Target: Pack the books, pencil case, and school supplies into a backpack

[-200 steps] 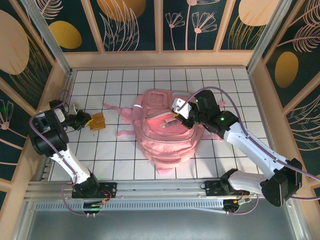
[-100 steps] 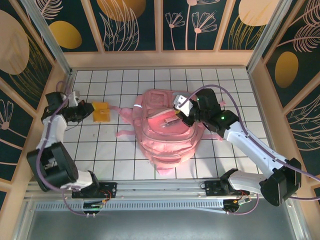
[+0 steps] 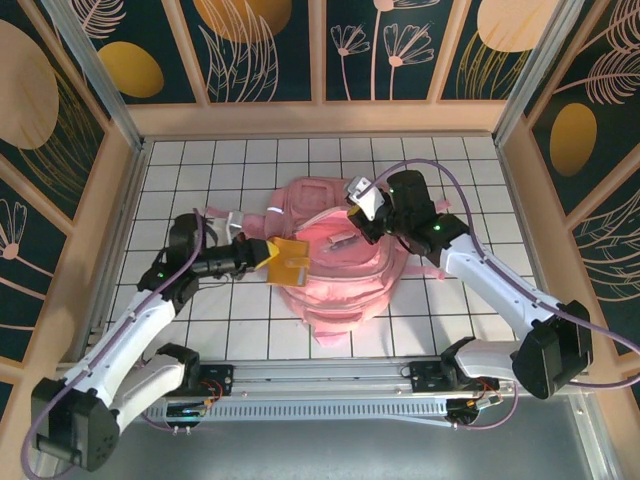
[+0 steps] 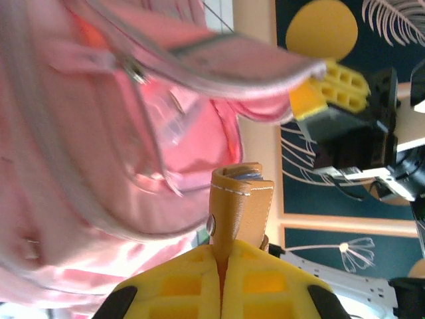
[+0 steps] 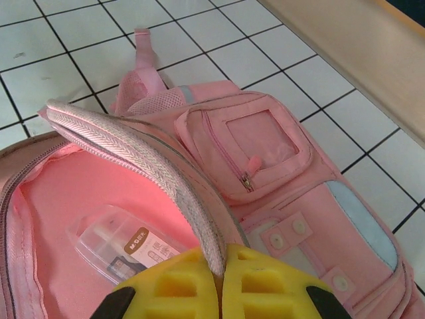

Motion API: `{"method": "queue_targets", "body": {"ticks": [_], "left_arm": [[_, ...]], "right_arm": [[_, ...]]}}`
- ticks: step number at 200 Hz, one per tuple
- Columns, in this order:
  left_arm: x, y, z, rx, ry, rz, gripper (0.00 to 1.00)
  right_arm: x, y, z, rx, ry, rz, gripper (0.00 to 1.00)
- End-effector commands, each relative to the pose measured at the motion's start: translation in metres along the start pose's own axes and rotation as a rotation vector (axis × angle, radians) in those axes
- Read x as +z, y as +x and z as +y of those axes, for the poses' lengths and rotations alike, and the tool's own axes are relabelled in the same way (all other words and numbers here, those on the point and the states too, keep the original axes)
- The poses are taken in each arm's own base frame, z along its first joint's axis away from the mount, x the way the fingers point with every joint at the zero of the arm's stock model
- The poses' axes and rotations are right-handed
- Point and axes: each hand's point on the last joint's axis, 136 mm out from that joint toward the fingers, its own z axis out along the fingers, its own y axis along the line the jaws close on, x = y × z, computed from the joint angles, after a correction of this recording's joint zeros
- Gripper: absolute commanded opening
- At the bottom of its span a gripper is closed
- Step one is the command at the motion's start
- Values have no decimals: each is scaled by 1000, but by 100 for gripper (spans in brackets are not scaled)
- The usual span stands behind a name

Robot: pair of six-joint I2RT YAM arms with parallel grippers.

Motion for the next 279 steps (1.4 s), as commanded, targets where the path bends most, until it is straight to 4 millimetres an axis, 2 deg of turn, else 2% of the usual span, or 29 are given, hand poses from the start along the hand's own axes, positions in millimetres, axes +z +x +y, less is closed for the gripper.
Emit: {"method": "queue_targets", "body": {"ticks": [1,17,28,41,56,86,126,159,183,207,232,239,244,269,279], "left_arm": [[25,2,-34,-20,69,6,0],[45,6,-45,18,59,19,0],[55,0,-53,39,45,-6,0],[65,-12,-53,-10,21,-73,0],[75,-22,-57,-86,72,-120,0],[88,-41,-49,-175,39,-242,0],[89,-56,-30,-299,-3,-455,0],[101,-66,-24,-336,-47,-557,0],[111,-70,3,-401,-143,-600,0],[100,-80,23,-433,-192,-717,0],[92,-90,27,-439,-216,-796,0],[92,-92,29,-443,-223,-807,7],[93,-92,30,-449,-222,-810,8],[99,-87,47,-556,-228,-815,4],[101,-86,51,-571,-232,-817,11]], "right_arm": [[-17,-57,-31,-7,120,-177,0],[-16,-56,-31,-4,121,-173,0],[-15,-55,-31,0,120,-169,0],[-15,-54,-31,7,119,-166,0],[-17,-55,-30,14,117,-173,0],[-19,-58,-26,22,104,-188,0],[-19,-61,-17,15,83,-197,0],[-17,-63,-8,7,62,-204,0],[-19,-68,-3,-1,56,-212,0],[-23,-70,0,-3,53,-220,0],[-23,-62,9,-17,33,-200,0],[-23,-58,13,-28,26,-193,0],[-22,-55,15,-34,20,-190,0],[-21,-46,22,-36,0,-186,0],[-20,-44,24,-33,-8,-185,0]]}}
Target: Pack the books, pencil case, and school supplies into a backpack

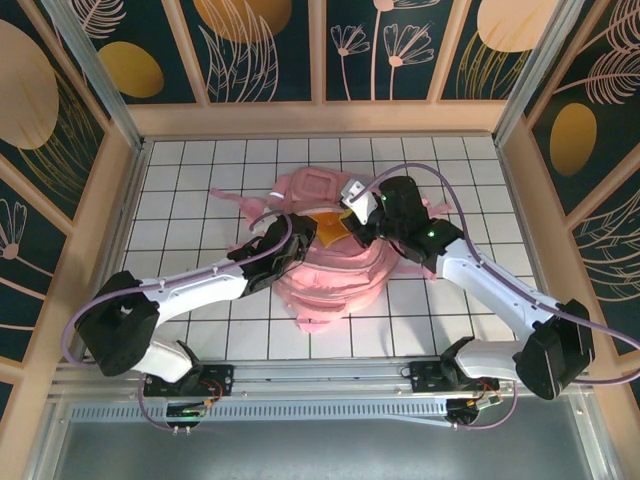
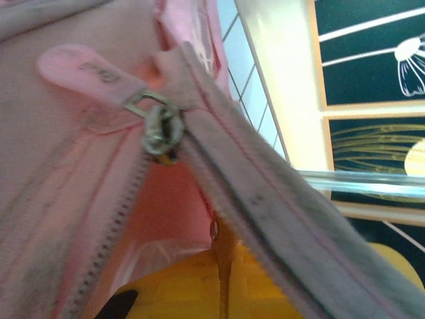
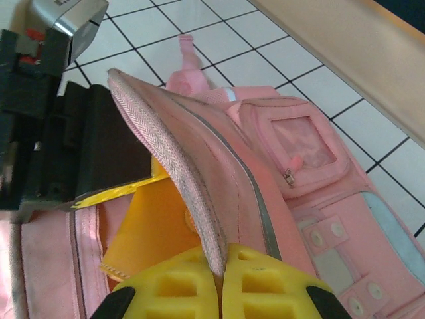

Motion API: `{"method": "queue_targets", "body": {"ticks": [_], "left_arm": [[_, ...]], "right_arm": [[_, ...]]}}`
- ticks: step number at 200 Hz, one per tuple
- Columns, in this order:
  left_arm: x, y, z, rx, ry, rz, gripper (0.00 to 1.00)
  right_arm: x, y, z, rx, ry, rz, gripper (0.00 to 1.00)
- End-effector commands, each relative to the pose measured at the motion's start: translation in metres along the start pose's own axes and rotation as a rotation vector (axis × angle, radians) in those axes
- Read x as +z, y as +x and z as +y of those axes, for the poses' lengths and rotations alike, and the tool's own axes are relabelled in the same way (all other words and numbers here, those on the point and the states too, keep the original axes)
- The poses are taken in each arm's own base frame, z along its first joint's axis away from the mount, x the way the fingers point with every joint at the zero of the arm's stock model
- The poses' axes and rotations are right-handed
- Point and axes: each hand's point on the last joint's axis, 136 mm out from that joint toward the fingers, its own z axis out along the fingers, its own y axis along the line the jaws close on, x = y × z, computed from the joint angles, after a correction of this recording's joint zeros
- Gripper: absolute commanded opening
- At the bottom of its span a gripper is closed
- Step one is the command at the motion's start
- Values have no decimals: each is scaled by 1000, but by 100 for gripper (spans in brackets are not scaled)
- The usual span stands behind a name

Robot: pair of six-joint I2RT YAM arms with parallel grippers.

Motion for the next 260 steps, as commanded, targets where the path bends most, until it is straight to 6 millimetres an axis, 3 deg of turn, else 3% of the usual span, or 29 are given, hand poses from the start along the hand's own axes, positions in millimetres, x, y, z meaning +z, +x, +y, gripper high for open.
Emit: {"method": "queue_targets", "body": {"ticks": [1,14,25,48,74,101,118,133,143,145,149,163,174,181,186,208,220,231,244,252,260], "left_arm": [[5,-17,14,-233,-55,-107,12],[5,-17,9,-223,-43,-107,28],[3,-17,5,-203,-43,-103,35],[-10,-19,9,-153,-108,-98,36],[-34,-23,41,-42,-271,-75,37],[-50,-16,62,136,-285,34,39],[-67,-24,71,210,-256,48,40],[-87,-49,70,257,-235,-7,41],[-99,-72,63,293,-216,-52,42],[-101,-76,60,305,-207,-58,43],[-103,-85,53,338,-186,-67,45],[-106,-104,25,499,-159,-65,58],[-99,-106,1,672,-181,-31,63],[-89,-98,-8,785,-188,35,64],[-83,-91,-26,857,-159,75,65],[-49,-55,-44,1095,-111,318,65],[-25,-48,-45,1180,-132,386,56],[-1,-44,-45,1251,-149,431,35],[28,-37,-39,1328,-157,491,17],[41,-28,-32,1356,-143,545,15],[48,-14,-24,1371,-104,619,17]], "right_arm": [[-22,-38,5,-44,-2,-157,0],[-21,-35,6,-45,-1,-151,0],[-21,-34,3,-52,15,-148,0],[-19,-31,-2,-62,43,-128,0],[-13,-22,-8,-78,72,-87,0],[-13,-18,-9,-117,87,-67,0],[-14,-15,8,-226,25,-61,0],[-11,2,44,-403,-95,-32,0],[-11,15,63,-455,-185,-15,18],[-11,19,67,-460,-210,-7,28],[-13,23,75,-463,-254,-7,36],[-17,30,89,-441,-353,-13,49],[-23,26,92,-411,-390,-40,53],[-28,21,90,-384,-402,-60,54],[-33,15,88,-361,-410,-78,55],[-45,-7,62,-183,-324,-133,55],[-50,-17,47,-36,-270,-162,53],[-55,-26,39,134,-259,-193,51],[-57,-28,33,329,-261,-195,48],[-54,-25,20,456,-196,-179,46],[-51,-14,-11,623,-11,-151,40]]}}
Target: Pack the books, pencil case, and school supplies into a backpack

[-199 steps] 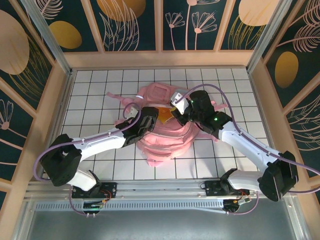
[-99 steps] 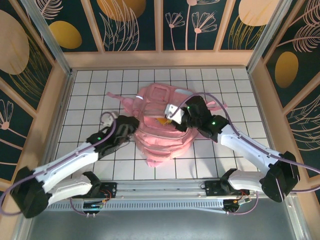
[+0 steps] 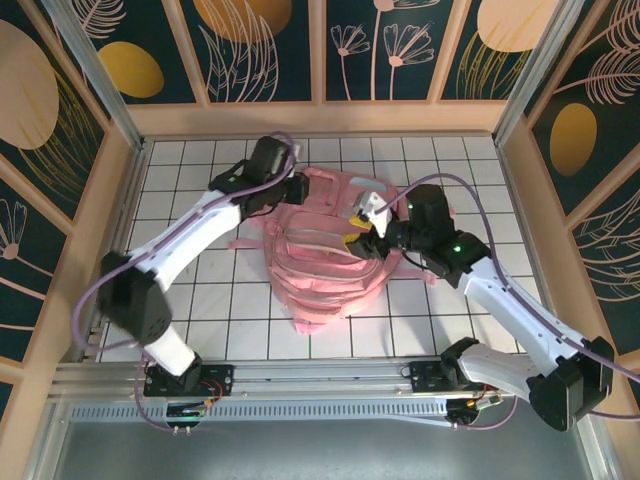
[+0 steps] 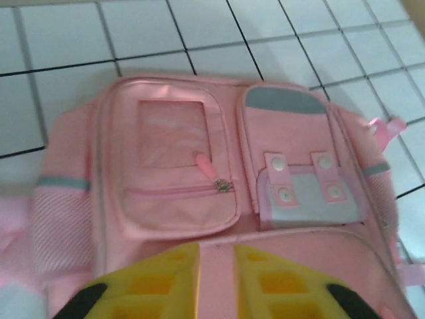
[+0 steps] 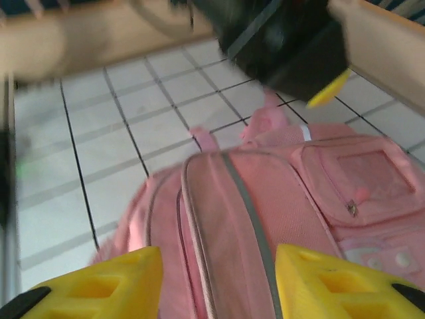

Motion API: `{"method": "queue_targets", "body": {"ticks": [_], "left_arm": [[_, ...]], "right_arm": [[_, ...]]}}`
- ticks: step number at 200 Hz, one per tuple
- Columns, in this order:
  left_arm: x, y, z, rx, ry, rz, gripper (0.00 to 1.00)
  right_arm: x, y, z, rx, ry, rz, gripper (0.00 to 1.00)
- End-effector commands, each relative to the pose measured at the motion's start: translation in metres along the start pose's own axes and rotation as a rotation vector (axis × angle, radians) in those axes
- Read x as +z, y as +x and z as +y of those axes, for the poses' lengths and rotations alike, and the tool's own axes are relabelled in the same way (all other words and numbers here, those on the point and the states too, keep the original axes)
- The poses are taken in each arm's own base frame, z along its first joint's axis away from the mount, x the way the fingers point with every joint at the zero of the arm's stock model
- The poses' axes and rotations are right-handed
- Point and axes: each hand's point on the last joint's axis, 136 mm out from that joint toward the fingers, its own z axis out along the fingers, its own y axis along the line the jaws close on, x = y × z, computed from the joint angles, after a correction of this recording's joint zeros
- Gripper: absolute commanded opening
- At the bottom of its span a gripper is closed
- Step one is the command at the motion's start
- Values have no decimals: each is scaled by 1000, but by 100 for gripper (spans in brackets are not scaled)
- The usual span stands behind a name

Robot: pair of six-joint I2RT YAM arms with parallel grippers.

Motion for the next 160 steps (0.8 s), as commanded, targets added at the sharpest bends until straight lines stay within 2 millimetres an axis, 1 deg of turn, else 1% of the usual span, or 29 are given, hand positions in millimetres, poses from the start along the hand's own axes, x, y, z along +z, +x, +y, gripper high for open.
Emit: {"method": "queue_targets", "body": {"ticks": [1,7,12,18,24,31,35,41,44,61,71,85,92,105,115,121,129,136,146,148,151,160], "left_arm": [[33,43,-16,240,133,202,17],[40,54,-23,265,179,227,20],[44,63,-26,285,190,240,22],[48,75,-29,315,195,259,22],[51,88,-31,349,200,279,23],[56,105,-29,382,192,309,23],[58,114,-26,396,186,329,23],[62,126,-23,406,177,352,25],[63,131,-20,407,167,365,25],[69,154,-2,412,99,411,27],[70,163,1,418,82,418,27],[67,169,-10,422,122,400,27],[64,170,-16,409,145,382,27],[58,168,-26,362,197,352,26],[54,168,-34,321,234,339,26],[51,169,-36,304,252,339,25],[48,170,-36,289,250,335,25],[45,171,-33,277,235,328,25],[42,176,-30,267,228,331,24],[37,172,-31,266,230,314,24],[35,171,-31,263,230,306,24],[31,172,-30,250,225,296,24]], "right_arm": [[-8,-2,-45,500,254,-67,38],[-20,12,-70,653,457,-66,37],[-34,30,-85,795,627,-64,38],[-50,53,-94,965,786,-68,39],[-58,73,-91,1100,859,-71,39],[-51,87,-80,1182,826,-54,41],[-44,91,-73,1201,783,-43,45],[-35,96,-63,1240,729,-32,54],[-31,102,-59,1263,711,-14,57],[-12,124,-41,1381,633,71,61],[-3,129,-36,1405,595,107,61],[12,127,-32,1375,525,128,59],[15,130,-35,1358,529,140,57],[17,145,-42,1342,570,190,52],[19,152,-47,1326,575,217,49],[21,154,-50,1306,580,221,47],[21,156,-54,1278,600,229,46],[19,159,-59,1262,636,242,48],[17,163,-62,1239,673,271,56],[17,163,-63,1238,679,275,58],[15,166,-65,1236,701,285,59],[12,171,-67,1226,731,308,61]]}}
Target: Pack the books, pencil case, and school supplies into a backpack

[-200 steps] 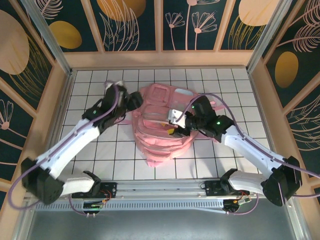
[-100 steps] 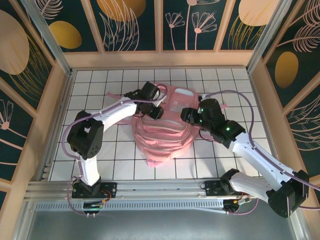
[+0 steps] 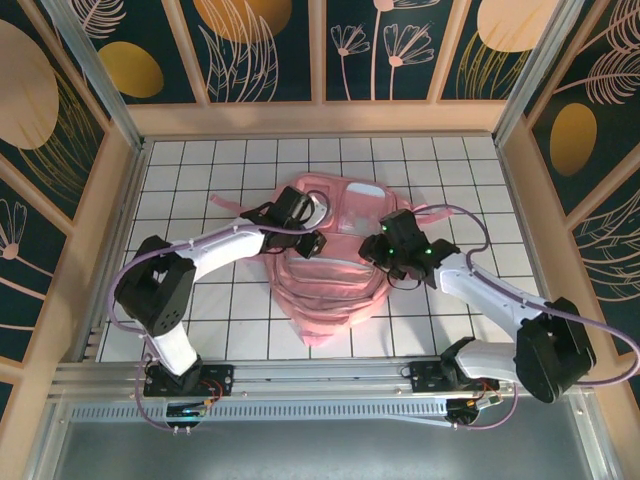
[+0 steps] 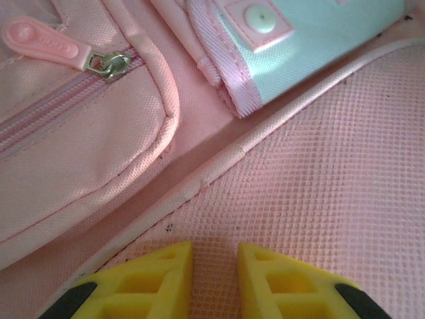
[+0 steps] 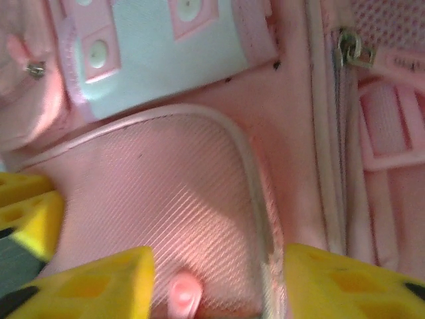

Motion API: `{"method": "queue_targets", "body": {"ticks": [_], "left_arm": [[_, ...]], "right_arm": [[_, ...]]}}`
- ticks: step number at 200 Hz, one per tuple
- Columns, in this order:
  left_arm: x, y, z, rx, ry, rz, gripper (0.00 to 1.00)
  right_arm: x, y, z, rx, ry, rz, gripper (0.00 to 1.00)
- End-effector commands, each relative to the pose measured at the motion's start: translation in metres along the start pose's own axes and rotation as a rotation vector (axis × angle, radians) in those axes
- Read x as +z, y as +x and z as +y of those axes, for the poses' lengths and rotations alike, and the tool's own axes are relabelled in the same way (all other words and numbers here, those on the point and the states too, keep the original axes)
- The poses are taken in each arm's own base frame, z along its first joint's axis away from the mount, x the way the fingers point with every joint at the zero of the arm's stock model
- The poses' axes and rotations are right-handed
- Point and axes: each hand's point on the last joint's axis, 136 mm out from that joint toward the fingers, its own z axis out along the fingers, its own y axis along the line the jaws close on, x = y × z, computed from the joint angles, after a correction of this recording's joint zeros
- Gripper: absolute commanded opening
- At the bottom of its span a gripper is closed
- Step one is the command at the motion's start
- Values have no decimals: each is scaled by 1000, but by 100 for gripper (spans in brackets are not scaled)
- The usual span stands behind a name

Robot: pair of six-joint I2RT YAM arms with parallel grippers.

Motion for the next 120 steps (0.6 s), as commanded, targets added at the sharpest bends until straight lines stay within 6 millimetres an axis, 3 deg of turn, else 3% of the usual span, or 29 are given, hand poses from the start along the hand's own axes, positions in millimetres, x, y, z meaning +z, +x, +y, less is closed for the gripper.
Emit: {"method": "queue_targets", "body": {"ticks": [1,28,38,52,71,75,85,97,120], "left_arm": [[-10,30,-16,-63,58,63,24],[-12,39,-16,-99,58,67,24],[-11,42,-16,-109,56,73,24],[-12,45,-17,-116,63,71,23],[-15,41,-17,-118,63,58,22],[-14,52,-16,-122,59,81,23],[-15,55,-16,-123,54,88,22],[-16,60,-16,-124,56,95,21],[-11,70,-23,-164,99,113,18]], "right_arm": [[-1,-14,-7,-38,82,-46,61],[12,-3,3,-84,17,25,57],[18,0,10,-111,-17,48,47],[25,-2,17,-152,-38,49,26],[23,-21,26,-209,-64,-9,4],[21,-26,28,-223,-69,-25,0],[17,-36,38,-282,-99,-54,0],[13,-64,34,-315,-94,-99,0],[18,-99,40,-406,-197,-91,0]]}}
